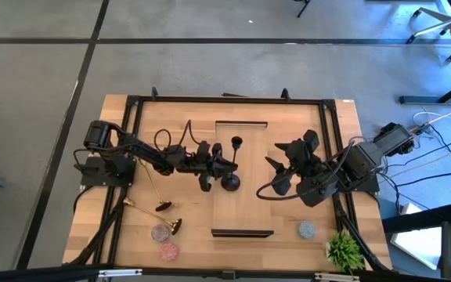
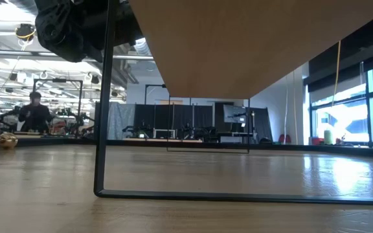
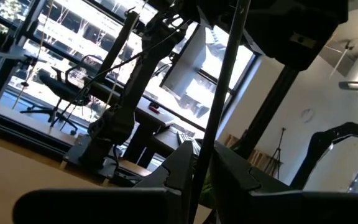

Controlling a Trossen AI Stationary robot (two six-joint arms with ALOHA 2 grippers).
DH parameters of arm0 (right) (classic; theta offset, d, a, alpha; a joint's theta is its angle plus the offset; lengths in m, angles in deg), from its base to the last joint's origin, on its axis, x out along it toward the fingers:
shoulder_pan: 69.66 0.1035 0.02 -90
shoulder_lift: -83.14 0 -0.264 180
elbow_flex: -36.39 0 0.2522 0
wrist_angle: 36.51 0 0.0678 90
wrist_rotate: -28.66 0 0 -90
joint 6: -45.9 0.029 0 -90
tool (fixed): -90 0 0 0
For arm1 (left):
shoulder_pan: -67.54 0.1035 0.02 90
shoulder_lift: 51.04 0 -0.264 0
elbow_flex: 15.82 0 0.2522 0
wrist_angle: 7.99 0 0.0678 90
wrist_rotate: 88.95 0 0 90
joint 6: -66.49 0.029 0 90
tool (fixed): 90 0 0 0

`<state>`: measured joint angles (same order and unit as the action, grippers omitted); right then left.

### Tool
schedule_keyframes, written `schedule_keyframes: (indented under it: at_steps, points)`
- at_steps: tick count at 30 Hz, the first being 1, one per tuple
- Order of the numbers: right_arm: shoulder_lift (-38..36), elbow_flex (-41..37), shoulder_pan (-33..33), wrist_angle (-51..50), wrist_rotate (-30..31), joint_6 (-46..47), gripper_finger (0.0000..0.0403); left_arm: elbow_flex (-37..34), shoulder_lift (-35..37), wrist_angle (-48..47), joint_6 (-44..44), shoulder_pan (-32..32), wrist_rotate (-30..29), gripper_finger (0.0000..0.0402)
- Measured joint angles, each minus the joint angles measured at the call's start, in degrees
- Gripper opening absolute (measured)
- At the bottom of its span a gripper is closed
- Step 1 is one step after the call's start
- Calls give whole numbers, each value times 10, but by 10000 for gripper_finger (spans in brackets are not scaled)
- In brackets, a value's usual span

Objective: Pick & Place candle stick holders
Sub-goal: Put the black candleholder on the shelf

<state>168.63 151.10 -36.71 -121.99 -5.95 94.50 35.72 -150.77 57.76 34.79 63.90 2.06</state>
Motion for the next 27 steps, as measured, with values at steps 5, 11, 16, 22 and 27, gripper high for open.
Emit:
schedule_keyframes:
  at_steps: [5, 11, 16, 22, 27]
  points:
    - [0, 0, 0, 0, 0, 0, 234, 0, 0, 0, 1, -1, 3, 45]
    - [0, 0, 0, 0, 0, 0, 234, 0, 0, -1, 62, -17, 4, 45]
    - [0, 0, 0, 0, -2, 0, 234, 0, 0, -2, 120, -28, 4, 45]
    - [0, 0, 0, 0, -2, 0, 234, 0, 0, -4, 124, -27, 1, 57]
    - [0, 0, 0, 0, -2, 0, 234, 0, 0, -5, 124, -27, -1, 81]
